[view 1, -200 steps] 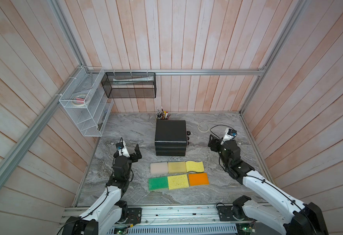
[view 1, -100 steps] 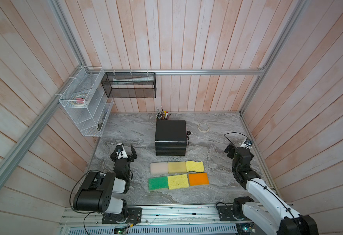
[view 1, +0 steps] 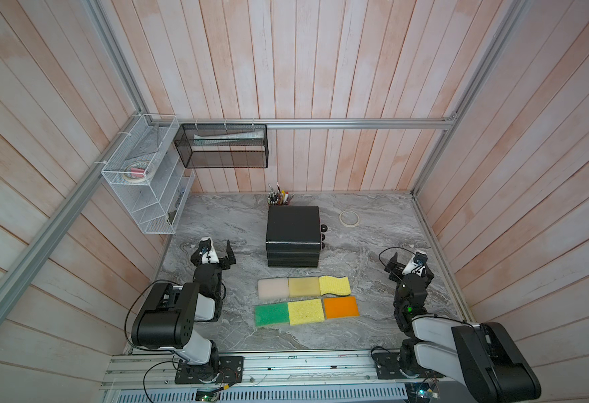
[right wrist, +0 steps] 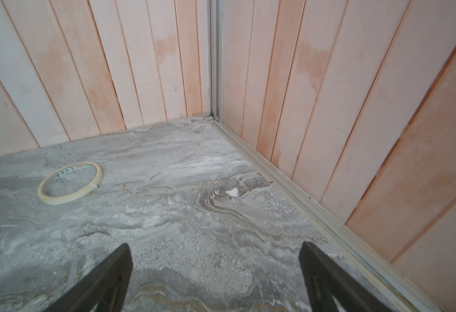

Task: Take the sponge out of the drawer
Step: Reset both arms

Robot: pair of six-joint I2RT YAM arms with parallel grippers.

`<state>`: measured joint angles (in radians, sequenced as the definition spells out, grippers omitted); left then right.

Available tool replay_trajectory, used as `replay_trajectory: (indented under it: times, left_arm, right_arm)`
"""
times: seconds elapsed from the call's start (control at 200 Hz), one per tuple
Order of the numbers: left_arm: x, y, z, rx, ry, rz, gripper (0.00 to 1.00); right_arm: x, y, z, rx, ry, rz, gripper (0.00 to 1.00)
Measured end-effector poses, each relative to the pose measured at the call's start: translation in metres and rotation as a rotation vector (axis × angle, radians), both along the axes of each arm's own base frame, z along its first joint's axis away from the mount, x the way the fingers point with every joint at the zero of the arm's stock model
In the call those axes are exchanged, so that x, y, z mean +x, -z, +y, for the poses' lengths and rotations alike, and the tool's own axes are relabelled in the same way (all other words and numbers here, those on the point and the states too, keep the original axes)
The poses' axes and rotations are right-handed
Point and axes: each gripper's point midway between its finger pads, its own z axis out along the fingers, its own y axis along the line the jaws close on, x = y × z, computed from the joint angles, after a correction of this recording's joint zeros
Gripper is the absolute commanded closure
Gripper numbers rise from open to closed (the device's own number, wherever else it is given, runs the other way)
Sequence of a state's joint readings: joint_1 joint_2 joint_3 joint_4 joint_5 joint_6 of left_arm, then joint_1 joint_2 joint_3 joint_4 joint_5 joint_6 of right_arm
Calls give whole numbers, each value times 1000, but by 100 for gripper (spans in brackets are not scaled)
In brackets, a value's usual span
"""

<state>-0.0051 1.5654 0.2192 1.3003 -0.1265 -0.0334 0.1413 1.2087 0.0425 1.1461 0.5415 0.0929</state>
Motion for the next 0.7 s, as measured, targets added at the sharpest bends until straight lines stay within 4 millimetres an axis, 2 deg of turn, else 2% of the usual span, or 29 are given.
replay_trajectory:
  times: [0.08, 0.18, 0.355, 0.425, 0.55, 0.7]
  left_arm:
    - [1, 0, -1, 0, 8, 2, 0]
    - [1, 5, -2, -1, 14, 23, 0]
    - [7, 7, -3, -1, 17, 45, 0]
    - [7, 9, -3, -1, 16, 52, 0]
    - [7, 11, -1, -2, 13, 62, 0]
    - [7, 11, -1, -1, 14, 63, 0]
  right_arm:
    - [0, -6, 2, -21, -17, -43, 2]
    - [4, -4, 3, -51, -30, -54, 2]
    - [14, 29, 14, -107, -99, 48, 2]
    - [16, 34, 16, -117, -114, 66, 2]
    - [27, 16, 18, -118, -117, 4, 2]
    - [46, -4, 10, -94, -97, -54, 2]
